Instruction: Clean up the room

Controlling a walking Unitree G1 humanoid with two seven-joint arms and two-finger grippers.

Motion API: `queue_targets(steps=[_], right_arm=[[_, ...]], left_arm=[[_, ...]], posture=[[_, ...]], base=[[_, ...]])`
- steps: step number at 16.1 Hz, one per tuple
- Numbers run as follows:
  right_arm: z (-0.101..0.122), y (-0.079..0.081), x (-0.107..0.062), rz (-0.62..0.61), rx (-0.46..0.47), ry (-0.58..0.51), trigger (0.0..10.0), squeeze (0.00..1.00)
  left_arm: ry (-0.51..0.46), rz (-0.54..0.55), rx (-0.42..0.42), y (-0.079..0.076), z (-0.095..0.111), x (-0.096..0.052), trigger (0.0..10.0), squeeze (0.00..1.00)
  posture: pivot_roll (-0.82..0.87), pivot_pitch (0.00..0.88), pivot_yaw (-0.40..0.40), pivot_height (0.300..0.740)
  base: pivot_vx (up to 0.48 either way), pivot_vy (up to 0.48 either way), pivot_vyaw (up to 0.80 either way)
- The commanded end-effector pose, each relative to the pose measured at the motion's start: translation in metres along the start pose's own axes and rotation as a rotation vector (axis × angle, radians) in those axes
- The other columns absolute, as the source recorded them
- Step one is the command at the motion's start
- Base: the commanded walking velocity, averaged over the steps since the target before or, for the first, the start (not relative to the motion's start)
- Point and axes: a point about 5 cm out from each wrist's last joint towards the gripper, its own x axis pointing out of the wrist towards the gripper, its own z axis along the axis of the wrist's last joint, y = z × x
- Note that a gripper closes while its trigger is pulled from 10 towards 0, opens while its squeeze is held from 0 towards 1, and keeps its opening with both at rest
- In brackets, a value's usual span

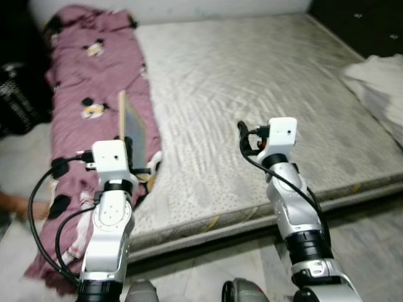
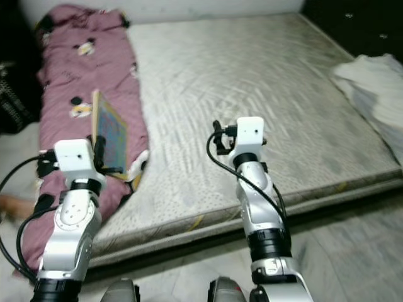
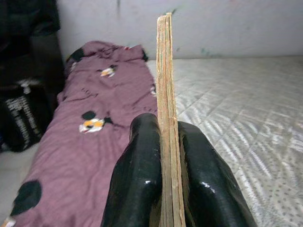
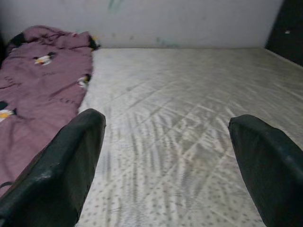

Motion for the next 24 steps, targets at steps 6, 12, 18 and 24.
queue_targets(steps=[6, 12, 18, 24], right_arm=[[-0.002, 0.003, 0.001, 0.0, 0.001, 0.011, 10.0, 0.0], [-0.005, 0.008, -0.001, 0.009, 0.021, 0.024, 10.0, 0.0], [-0.006, 0.011, 0.0, 0.02, 0.041, 0.029, 10.0, 0.0], [-0.006, 0.013, 0.001, 0.033, 0.036, 0.028, 10.0, 0.0]], left_arm=[[-0.037, 0.01, -0.006, 0.002, 0.007, 0.001, 10.0, 0.0], [-0.031, 0.006, 0.013, 0.003, 0.004, -0.002, 10.0, 0.0], [-0.034, -0.013, -0.002, 0.002, 0.006, -0.001, 10.0, 0.0], [-0.044, -0.016, -0.006, 0.002, 0.008, 0.0, 10.0, 0.0]], posture=[[0.06, 0.067, -0.019, 0.74], [0.06, 0.072, -0.014, 0.74], [0.07, 0.072, -0.011, 0.74], [0.07, 0.064, -0.013, 0.74]], base=[[0.0, 0.0, 0.57], [0.0, 0.0, 0.27], [0.0, 0.0, 0.0], [0.0, -0.091, 0.0]])
